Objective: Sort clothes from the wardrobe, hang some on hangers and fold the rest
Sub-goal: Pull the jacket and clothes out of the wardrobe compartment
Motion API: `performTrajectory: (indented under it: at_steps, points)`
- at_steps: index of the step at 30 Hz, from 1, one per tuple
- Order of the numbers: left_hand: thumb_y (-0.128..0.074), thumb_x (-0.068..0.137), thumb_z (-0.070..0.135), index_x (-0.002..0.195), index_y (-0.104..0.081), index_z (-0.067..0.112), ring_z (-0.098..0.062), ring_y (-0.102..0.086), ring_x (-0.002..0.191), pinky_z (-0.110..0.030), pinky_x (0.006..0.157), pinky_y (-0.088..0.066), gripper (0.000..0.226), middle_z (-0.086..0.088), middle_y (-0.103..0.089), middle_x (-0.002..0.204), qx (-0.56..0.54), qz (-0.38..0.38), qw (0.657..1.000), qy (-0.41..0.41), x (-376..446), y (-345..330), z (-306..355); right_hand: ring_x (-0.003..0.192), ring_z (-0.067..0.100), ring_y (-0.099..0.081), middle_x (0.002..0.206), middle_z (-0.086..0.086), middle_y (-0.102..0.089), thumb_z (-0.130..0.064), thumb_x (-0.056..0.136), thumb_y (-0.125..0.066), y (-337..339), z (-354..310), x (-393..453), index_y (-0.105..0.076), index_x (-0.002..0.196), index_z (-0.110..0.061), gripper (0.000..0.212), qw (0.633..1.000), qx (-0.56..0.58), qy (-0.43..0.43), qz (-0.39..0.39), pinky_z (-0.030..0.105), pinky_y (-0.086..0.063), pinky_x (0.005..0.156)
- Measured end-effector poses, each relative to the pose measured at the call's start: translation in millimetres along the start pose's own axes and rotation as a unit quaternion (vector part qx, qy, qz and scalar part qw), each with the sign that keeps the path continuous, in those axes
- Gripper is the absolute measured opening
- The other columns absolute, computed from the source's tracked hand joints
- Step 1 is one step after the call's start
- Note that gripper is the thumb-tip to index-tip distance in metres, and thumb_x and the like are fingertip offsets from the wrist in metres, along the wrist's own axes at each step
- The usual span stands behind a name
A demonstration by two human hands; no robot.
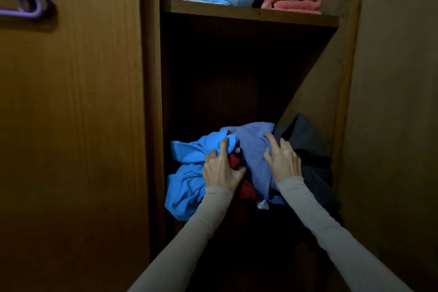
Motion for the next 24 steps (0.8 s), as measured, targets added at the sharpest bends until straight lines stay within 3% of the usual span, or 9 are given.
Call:
performTrajectory:
  at_steps: [4, 10, 24]
  points:
    - [-0.072, 0.068, 0.036, 0.138, -0.037, 0.026, -0.028, -0.053, 0.106, -0.036, 0.084, -0.044, 0.079, -0.011, -0.058, 0.11, -0.058, 0.023, 0.998, -0.01, -25.0, 28.8, -8.7, 0.049, 0.029, -0.055, 0.057, 0.013, -0.049, 0.005, 0.045, -0.083, 31.4, -21.7, -20.1, -0.068, 0.084, -0.005, 0.043, 0.999, -0.011, 0.024, 0.034, 0.026, -0.039, 0.034]
    - [-0.077, 0.064, 0.03, 0.132, -0.045, 0.022, -0.028, -0.054, 0.105, -0.034, 0.09, -0.042, 0.076, -0.01, -0.06, 0.11, -0.136, 0.044, 0.99, -0.019, -67.3, 77.7, -19.7, 0.053, 0.028, -0.058, 0.059, 0.012, -0.053, 0.005, 0.047, -0.082, 82.0, -58.3, -51.1, -0.066, 0.082, -0.004, 0.039, 0.996, -0.005, 0.045, 0.078, 0.024, -0.042, 0.039]
    - [-0.075, 0.067, 0.032, 0.133, -0.045, 0.026, -0.025, -0.052, 0.108, -0.031, 0.088, -0.041, 0.072, -0.009, -0.058, 0.114, -0.103, 0.033, 0.994, -0.023, -148.7, 158.5, -46.1, 0.052, 0.027, -0.057, 0.059, 0.012, -0.053, 0.002, 0.044, -0.085, 137.5, -119.6, -123.8, -0.068, 0.083, -0.003, 0.043, 0.992, -0.011, 0.057, 0.114, 0.024, -0.043, 0.038]
Point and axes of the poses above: each hand's wrist, its own x-axis towards the middle knuckle, its own y-axis out of the back of the hand, z = x × y, the point moved 5 cm from there along x, towards the middle knuckle
